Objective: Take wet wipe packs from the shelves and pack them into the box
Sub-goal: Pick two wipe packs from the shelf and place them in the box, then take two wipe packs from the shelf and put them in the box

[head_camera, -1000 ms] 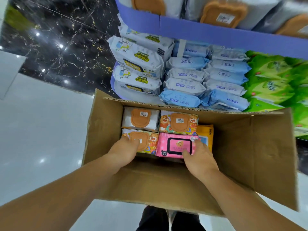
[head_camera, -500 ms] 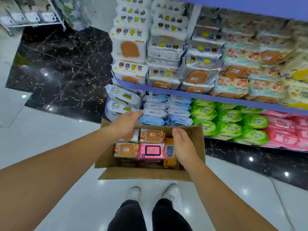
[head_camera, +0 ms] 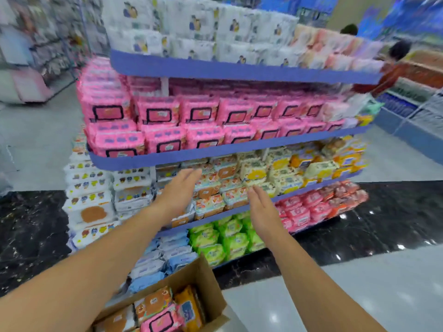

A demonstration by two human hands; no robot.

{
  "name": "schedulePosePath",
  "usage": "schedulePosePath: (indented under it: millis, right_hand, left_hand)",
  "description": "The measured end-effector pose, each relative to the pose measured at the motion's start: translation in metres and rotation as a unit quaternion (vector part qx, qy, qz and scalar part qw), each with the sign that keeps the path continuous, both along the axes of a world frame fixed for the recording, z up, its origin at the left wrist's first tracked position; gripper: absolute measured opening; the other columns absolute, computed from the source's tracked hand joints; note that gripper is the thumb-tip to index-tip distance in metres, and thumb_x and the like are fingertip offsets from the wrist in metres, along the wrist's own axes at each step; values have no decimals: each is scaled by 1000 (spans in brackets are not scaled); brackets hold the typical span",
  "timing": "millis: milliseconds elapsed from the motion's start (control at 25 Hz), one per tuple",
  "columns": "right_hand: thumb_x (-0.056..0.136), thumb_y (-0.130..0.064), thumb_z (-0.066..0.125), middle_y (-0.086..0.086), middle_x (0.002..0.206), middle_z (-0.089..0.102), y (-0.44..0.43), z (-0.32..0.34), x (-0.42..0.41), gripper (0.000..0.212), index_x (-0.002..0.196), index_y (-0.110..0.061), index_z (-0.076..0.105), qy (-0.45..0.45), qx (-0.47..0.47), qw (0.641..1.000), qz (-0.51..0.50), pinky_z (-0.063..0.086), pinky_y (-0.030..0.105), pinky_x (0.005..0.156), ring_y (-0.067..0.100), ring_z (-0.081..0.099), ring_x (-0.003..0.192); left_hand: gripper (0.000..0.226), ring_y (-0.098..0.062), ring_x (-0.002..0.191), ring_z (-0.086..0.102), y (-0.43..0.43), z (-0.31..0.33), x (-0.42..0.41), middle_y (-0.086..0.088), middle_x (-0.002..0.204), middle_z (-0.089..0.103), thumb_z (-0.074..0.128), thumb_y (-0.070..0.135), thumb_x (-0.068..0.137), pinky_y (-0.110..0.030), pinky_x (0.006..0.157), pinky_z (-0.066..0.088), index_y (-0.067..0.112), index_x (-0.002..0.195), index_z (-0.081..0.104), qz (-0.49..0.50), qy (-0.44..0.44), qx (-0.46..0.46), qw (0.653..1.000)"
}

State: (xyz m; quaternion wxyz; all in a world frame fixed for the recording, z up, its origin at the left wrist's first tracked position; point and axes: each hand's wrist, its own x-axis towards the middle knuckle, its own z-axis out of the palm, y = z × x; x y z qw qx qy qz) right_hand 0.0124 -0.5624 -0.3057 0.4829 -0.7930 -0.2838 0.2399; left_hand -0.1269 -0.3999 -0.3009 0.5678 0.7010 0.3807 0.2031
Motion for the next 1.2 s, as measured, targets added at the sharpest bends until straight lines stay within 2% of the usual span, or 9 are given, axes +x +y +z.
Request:
schedulePosePath:
  millis: [120,240,440,560,720,880,960,1040,1200]
  right_hand:
    - [106,-49,35,-7,161,31,-33,63,56,57,157,-24,29,-37,52,997,-45,33,30,105,16,34,145]
    - [106,-48,34,-4,160,33,-66,109,124,56,156,-22,32,-81,89,990,-78,33,31,107,18,36,144]
    - [107,-45,34,-3,157,35,-110,168,246,56,155,-16,34,-142,121,977,-105,31,28,105,17,35,144]
    - [105,-51,34,-3,138,45,-129,183,319,47,138,-20,47,-157,124,976,-92,37,30,94,16,42,131]
    - [107,-45,33,-4,159,34,-145,188,399,54,156,-20,33,-150,91,979,-103,24,24,97,16,31,146]
    - [107,-44,33,-3,159,34,-141,180,509,53,155,-22,33,-151,76,980,-107,30,25,99,16,34,144]
    - [107,-46,33,-3,160,34,-135,171,569,55,156,-21,32,-156,67,978,-119,31,31,108,17,34,145]
    - [107,-44,34,0,158,38,-126,167,631,54,155,-19,34,-156,64,977,-129,32,31,106,19,37,143]
    - [108,-40,34,2,152,43,-102,169,758,50,151,-15,38,-142,59,978,-140,41,24,92,21,46,130]
  left_hand:
    - [54,-24,128,49,-27,67,74,-2,142,49,36,56,104,-38,95,35,19,142,48,-61,-45,56,996]
    - [45,-21,115,49,-56,115,150,-1,131,50,36,51,106,-40,94,37,20,133,51,-89,-90,85,988]
    - [51,-22,135,46,-92,168,277,1,144,49,38,53,104,-42,108,34,20,143,47,-121,-129,112,978]
    - [46,-22,134,46,-113,182,350,2,141,51,37,55,104,-39,102,33,24,136,49,-117,-141,97,978]
    - [52,-16,130,45,-132,177,434,6,140,47,36,52,106,-35,101,32,21,148,43,-130,-131,109,977]
    - [54,-20,129,49,-109,173,548,2,144,51,38,57,103,-41,105,36,21,143,48,-99,-135,48,985]
    - [41,-17,112,57,-95,167,608,0,126,62,38,51,106,-39,99,37,21,121,61,-97,-146,15,984]
    - [30,-10,91,56,-85,164,666,7,101,61,37,42,108,-34,88,38,26,95,59,-104,-141,16,984]
    - [32,-4,84,54,-51,159,785,-1,121,55,41,43,107,-21,64,39,18,124,51,-107,-82,74,988]
